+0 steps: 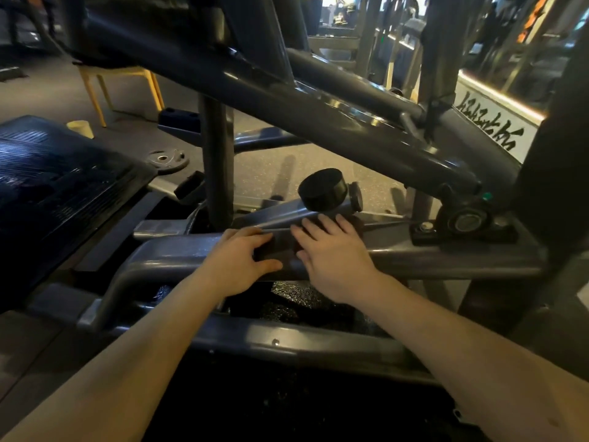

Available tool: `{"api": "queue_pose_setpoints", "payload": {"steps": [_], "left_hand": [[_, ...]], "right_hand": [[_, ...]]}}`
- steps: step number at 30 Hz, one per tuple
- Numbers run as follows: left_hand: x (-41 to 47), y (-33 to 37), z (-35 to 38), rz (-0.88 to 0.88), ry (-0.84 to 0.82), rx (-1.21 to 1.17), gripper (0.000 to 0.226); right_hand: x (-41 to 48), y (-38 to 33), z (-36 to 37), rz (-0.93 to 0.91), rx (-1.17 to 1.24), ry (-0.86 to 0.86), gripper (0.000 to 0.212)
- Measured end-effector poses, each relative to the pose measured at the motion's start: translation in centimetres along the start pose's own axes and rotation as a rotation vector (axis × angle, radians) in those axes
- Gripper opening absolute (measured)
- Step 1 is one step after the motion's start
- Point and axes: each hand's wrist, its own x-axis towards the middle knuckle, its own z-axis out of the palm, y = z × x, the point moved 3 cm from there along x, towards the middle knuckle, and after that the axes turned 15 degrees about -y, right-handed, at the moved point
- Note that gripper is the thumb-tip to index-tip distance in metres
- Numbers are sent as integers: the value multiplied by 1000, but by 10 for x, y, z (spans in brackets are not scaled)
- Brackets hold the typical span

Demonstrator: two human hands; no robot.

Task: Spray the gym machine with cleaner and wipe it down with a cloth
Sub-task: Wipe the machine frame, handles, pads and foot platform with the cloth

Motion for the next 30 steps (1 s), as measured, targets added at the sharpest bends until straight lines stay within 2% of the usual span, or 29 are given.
{"api": "queue_pose_setpoints", "payload": {"steps": [2,5,8,13,17,20,23,30], "left_hand": [[2,0,-1,-4,-6,-3,69],[6,4,-4,-27,-39,36,70],[6,7,-6,-55,-37,44,70],[3,6,-7,-62,-19,27,69],[2,8,-9,-63,-46,31,67],[3,15,-17,-74,-88,63,63],[3,25,-22,-105,-129,102,61],[5,26,-21,-80,-137,211,60]], "right_hand": [[-9,21,-5,50,41,29,61],[-39,58,-6,247,51,39,52],[-46,51,-6,329,12,42,49],[-14,-2,4,137,31,59,50],[-3,-11,12,65,80,163,53],[-5,-8,15,58,81,224,54],[-6,-9,17,56,57,215,52],[-8,-21,25,156,79,324,53]]}}
